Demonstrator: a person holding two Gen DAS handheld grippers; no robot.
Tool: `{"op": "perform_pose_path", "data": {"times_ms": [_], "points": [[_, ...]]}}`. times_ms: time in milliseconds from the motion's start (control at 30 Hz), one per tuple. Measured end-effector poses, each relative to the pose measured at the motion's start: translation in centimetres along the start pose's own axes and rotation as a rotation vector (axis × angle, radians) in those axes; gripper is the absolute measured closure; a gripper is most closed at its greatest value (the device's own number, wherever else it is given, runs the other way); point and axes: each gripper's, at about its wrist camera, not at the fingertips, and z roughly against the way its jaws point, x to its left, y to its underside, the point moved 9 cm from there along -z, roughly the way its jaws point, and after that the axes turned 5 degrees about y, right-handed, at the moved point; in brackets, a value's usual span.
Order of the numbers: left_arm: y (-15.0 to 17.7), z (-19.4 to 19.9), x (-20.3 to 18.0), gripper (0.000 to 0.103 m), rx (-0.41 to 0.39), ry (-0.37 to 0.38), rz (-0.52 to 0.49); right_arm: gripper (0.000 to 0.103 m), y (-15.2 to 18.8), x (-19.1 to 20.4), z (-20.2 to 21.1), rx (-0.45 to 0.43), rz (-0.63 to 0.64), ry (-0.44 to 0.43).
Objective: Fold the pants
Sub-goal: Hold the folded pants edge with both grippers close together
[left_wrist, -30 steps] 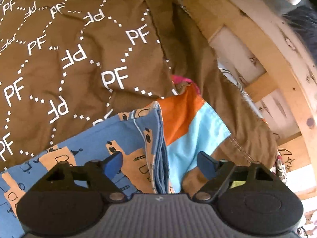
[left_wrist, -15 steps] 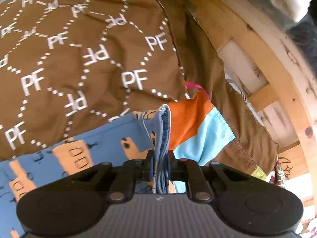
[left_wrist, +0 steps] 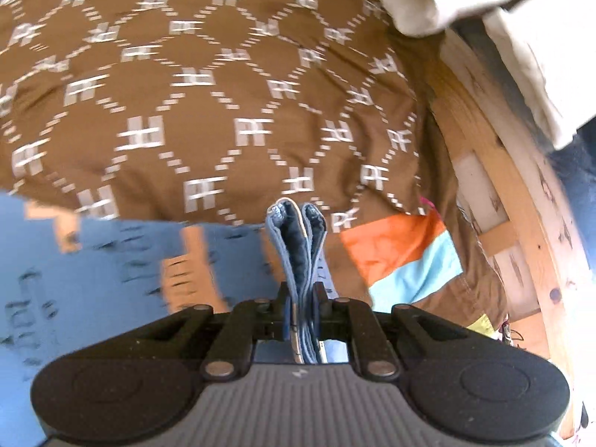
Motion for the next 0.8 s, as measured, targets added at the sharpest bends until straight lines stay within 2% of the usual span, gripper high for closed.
{"op": "perform_pose_path", "data": {"times_ms": [333, 700, 800], "points": [[1.3, 3.0, 6.4, 0.091, -0.052, -0.040, 0.066, 0.091, -1.2, 6.6, -1.5, 0.020, 0.031, -0.151], [3.3, 2.6, 11.3, 0.090, -0.099, 0.027, 0.095, 0.091, 0.1, 10.2, -3.4, 0.109, 0.079, -0.225], [3.7, 2.3, 11.8, 0.085, -0.116, 0.045, 0.092, 0.086, 0.5, 10.4, -3.8, 0.126, 0.080, -0.221]]}}
